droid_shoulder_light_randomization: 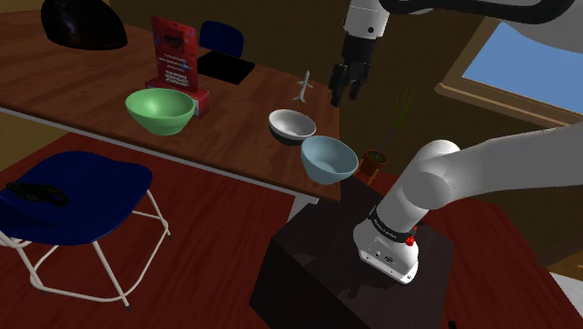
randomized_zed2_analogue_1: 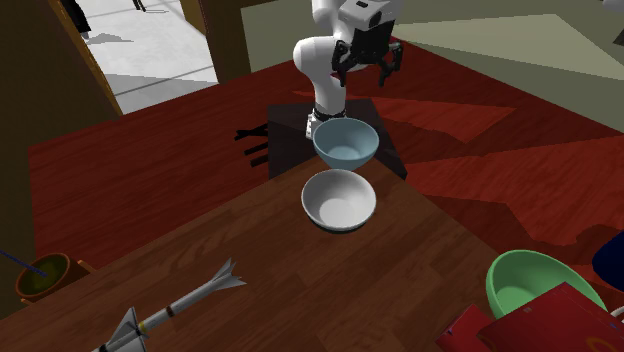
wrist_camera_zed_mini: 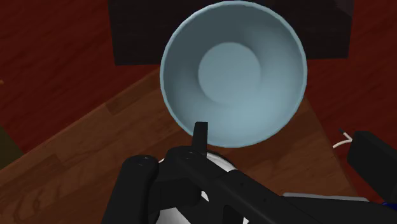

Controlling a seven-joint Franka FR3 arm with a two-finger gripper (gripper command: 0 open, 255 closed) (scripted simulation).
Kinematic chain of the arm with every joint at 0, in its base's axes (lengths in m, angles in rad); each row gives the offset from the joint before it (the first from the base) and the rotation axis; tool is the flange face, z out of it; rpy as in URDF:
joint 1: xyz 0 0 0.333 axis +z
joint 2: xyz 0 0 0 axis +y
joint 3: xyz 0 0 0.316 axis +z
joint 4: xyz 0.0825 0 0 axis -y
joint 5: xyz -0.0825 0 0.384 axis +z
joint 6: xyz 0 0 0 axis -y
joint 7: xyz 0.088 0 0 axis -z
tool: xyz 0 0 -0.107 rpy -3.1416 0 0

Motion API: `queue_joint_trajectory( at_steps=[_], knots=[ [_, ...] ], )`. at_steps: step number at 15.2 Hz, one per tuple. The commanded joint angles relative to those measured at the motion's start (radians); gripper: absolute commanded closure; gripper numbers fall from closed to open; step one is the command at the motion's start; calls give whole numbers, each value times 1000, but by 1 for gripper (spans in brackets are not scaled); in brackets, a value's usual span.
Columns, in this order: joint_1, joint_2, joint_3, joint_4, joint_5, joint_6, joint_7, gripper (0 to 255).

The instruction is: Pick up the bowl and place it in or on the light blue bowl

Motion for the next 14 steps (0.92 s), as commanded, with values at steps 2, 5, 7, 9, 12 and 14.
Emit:
queue_joint_trajectory(
  at_steps=[2,5,7,9,12,14],
  knots=[
    [0,25,11,-9,-5,38,7,0],
    [-1,107,45,-28,-26,150,33,0],
    [-4,169,68,-33,-44,222,52,0],
    [-10,236,90,-32,-66,293,75,0],
    [-22,343,122,-17,-109,391,117,0],
    [-32,419,143,0,-146,451,150,0]
  ],
)
